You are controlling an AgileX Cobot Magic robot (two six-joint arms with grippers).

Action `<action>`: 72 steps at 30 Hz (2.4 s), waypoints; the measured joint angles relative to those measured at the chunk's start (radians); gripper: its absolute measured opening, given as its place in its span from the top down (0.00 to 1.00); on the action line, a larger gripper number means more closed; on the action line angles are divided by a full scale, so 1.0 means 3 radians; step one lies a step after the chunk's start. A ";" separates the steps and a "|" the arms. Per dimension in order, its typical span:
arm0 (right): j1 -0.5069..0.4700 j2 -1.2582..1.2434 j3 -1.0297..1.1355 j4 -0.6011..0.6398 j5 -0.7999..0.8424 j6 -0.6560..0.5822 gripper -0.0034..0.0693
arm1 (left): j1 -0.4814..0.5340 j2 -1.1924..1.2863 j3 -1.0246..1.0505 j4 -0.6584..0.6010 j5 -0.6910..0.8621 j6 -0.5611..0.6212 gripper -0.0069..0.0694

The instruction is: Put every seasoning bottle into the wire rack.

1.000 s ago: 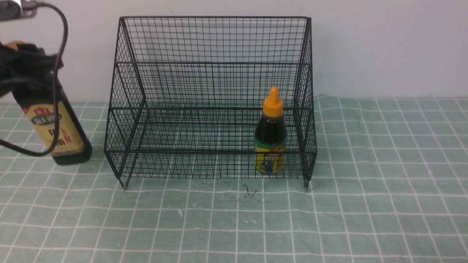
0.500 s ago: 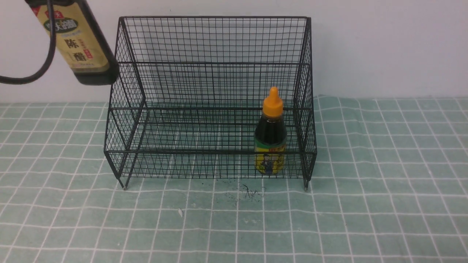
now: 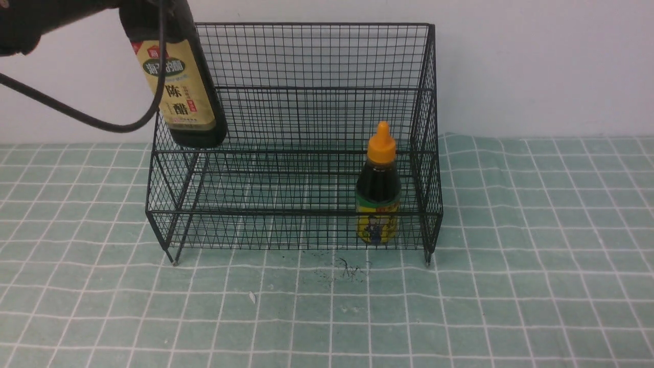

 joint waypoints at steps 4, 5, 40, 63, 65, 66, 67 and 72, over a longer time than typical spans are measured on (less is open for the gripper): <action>0.0000 0.0000 0.0000 0.0000 0.0000 0.0000 0.97 | 0.0000 0.0118 0.0000 0.0000 0.0000 0.0000 0.51; 0.0000 0.0000 0.0000 0.0000 0.0000 0.0000 0.97 | 0.0000 0.0133 0.0000 0.0000 0.0000 0.0000 0.51; 0.0000 0.0000 0.0000 0.0000 0.0000 0.0000 0.97 | 0.0000 0.0556 -0.0046 0.0015 0.0297 0.0025 0.36; 0.0000 0.0000 0.0000 0.0000 0.0000 0.0000 0.97 | -0.0190 -0.0194 -0.0047 0.0090 0.1011 0.0365 0.60; 0.0000 0.0000 0.0000 0.0000 0.0000 0.0000 0.97 | -0.0190 -0.0326 -0.0050 0.0094 0.1426 0.0368 0.76; 0.0000 0.0000 0.0000 0.0000 0.0000 0.0000 0.97 | -0.0190 -0.0373 -0.0050 0.0094 0.1619 0.0368 0.82; 0.0000 0.0000 0.0000 0.0000 0.0000 0.0000 0.97 | -0.0190 -0.0429 -0.0050 0.0090 0.1770 0.0368 0.85; 0.0000 0.0000 0.0000 0.0000 0.0000 0.0000 0.97 | -0.0190 -0.0543 -0.0050 0.0060 0.2449 0.0307 0.92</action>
